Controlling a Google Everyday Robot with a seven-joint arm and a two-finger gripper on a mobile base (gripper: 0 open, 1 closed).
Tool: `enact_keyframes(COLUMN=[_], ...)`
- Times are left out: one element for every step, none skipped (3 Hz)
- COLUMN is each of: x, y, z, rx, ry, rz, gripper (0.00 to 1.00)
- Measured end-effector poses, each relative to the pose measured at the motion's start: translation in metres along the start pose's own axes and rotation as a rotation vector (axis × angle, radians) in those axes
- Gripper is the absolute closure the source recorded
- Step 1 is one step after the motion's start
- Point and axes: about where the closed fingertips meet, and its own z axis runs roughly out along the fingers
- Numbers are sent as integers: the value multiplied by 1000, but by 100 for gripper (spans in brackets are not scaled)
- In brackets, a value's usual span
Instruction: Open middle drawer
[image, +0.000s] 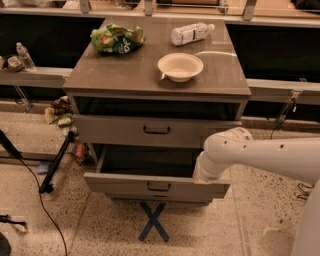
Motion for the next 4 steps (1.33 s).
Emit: enact_keyframes(x=[11,22,29,30], y=[-16,-37,-57,-80], z=[17,42,63,88], rx=[30,53,78,98], ry=[-21,-45,-65,-92], rz=[7,7,12,13], gripper=[100,100,100,100])
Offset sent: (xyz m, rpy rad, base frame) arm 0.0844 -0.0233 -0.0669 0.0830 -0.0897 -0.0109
